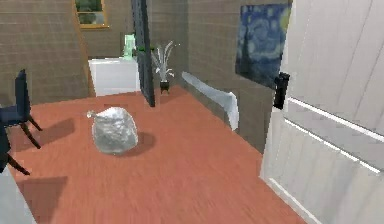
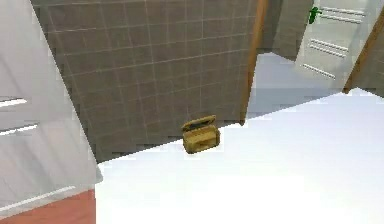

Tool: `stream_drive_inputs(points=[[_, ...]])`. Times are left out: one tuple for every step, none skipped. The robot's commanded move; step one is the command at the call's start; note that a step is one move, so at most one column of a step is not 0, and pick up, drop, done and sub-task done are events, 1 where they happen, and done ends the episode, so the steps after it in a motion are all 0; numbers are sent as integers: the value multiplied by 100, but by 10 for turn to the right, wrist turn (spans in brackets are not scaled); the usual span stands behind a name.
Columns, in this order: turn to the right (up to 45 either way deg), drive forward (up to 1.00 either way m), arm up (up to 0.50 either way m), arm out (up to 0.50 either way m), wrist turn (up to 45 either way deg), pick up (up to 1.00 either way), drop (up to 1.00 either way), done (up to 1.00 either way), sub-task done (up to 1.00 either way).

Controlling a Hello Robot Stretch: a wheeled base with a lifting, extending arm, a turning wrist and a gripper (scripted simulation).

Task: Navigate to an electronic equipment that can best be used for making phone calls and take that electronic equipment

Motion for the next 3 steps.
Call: stream_drive_inputs(points=[[0, 100, 0, 0, 0, 0, 0, 0, 0], [-30, 0, 0, 0, 0, 0, 0, 0, 0], [-60, 0, 0, 0, 0, 0, 0, 0, 0]])
